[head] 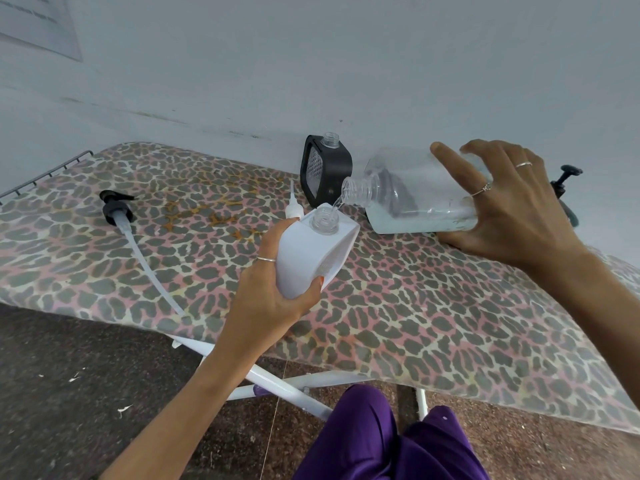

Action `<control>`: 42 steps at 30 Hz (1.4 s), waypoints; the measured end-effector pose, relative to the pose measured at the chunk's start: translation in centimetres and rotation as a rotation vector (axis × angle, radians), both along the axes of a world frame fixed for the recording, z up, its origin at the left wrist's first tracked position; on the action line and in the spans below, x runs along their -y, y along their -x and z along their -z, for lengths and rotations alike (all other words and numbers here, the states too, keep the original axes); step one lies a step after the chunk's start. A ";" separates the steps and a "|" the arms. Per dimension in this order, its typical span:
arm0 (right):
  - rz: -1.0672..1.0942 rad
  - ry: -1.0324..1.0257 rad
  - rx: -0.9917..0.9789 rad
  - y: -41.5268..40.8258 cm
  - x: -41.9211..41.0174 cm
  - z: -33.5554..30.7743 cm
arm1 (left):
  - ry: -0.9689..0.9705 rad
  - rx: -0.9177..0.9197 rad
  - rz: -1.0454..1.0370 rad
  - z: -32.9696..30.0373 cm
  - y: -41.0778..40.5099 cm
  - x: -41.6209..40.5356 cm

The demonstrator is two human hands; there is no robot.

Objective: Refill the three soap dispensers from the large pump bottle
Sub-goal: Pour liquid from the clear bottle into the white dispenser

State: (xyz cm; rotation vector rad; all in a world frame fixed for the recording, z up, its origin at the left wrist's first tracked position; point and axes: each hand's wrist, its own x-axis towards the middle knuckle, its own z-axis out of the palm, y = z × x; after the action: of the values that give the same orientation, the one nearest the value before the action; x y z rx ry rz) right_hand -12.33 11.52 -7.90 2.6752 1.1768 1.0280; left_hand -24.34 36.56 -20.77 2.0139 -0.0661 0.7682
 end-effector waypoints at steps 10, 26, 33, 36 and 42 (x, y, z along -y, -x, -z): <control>-0.003 0.007 0.032 -0.2 0.1 0.1 | 0.037 -0.008 0.015 -0.3 0.0 0.0; -0.014 0.013 0.050 -0.7 0.3 0.2 | 0.228 -0.084 0.178 -0.7 -0.2 -0.6; -0.007 0.023 0.059 -0.7 0.3 0.1 | 0.314 -0.082 0.250 -0.6 -0.3 -0.8; -0.008 0.022 0.062 -0.7 0.3 0.1 | 0.328 -0.080 0.275 -0.7 -0.2 -0.8; -0.012 0.020 0.048 -0.7 0.3 -0.1 | 0.390 -0.098 0.320 -0.9 -0.2 -0.8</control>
State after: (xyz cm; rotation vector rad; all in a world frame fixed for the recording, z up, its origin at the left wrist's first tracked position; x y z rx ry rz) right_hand -11.60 11.23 -7.84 2.6162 1.1894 1.0706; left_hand -24.17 37.39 -19.89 1.6143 -0.1640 0.4382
